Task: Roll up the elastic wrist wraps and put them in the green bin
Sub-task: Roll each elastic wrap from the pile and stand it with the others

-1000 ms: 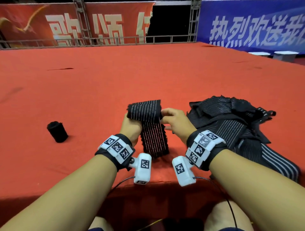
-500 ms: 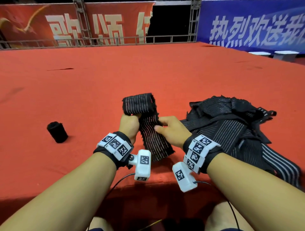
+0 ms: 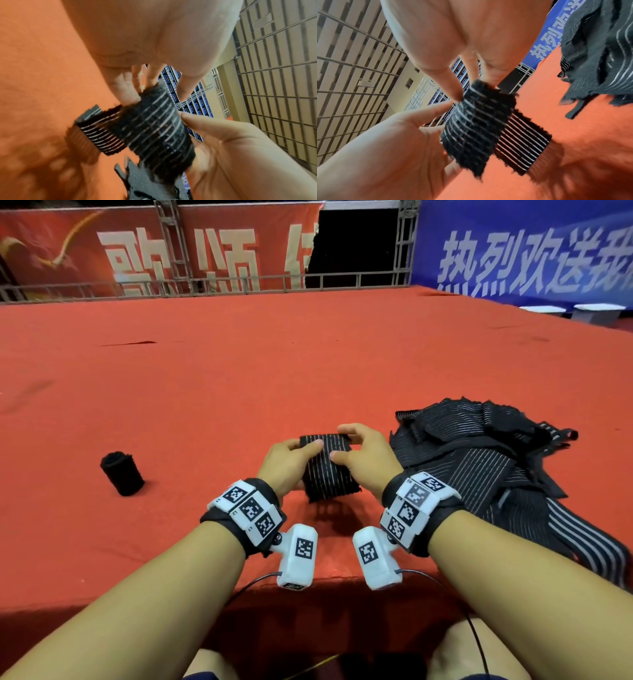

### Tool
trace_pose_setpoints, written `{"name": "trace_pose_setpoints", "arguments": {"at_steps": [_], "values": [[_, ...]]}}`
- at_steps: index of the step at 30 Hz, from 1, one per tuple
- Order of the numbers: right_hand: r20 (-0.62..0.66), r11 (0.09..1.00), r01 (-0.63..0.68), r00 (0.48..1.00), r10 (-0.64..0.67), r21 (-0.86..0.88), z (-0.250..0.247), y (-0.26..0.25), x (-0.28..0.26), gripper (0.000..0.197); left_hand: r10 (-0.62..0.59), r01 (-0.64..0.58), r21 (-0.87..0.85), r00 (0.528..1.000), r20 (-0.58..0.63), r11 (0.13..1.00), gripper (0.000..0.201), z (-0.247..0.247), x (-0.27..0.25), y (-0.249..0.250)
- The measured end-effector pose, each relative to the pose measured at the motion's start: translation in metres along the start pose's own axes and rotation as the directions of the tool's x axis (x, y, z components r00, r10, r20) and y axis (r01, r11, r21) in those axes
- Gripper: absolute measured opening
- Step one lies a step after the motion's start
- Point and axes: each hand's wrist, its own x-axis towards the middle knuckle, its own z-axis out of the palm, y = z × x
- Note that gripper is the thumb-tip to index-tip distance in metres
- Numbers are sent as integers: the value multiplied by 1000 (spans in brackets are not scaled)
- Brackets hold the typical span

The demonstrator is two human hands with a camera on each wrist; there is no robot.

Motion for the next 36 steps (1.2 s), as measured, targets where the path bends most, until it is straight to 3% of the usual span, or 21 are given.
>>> {"name": "trace_pose_setpoints", "arguments": {"at_steps": [1,5,9,12,15,20,24,27,32,36], "values": [[-16,1000,-8,1000,8,27,0,-1,0,40,68,-68,-14,997,-26,998,20,0,1,-1],[-35,985,-48,998,55,166,-2,-4,4,29,272,-278,-55,958,-95,959,56,-4,2,0],[-58,943,-60,995,83,327,-1,-8,8,32,458,-460,91,888,50,883,73,-9,-2,-3],[-44,898,-85,992,115,432,-1,-11,11,30,520,-526,204,850,88,825,72,-14,0,-9],[-16,880,-101,992,122,465,-5,-13,10,27,558,-549,247,829,36,799,52,-19,1,-8],[26,826,-64,998,60,560,-7,-24,1,28,551,-526,226,832,-63,820,27,-20,11,-5],[78,854,-11,996,-35,520,-10,-32,-4,38,522,-495,188,840,-146,848,45,-21,8,6],[97,914,49,991,-95,402,-9,-34,-8,51,481,-456,165,858,-181,874,45,-24,9,11],[41,917,192,975,-220,351,-10,-36,-11,36,443,-423,131,870,-219,896,48,-31,4,21],[50,905,218,966,-252,364,-12,-42,-10,37,468,-449,133,855,-223,884,42,-33,-2,29]]}}
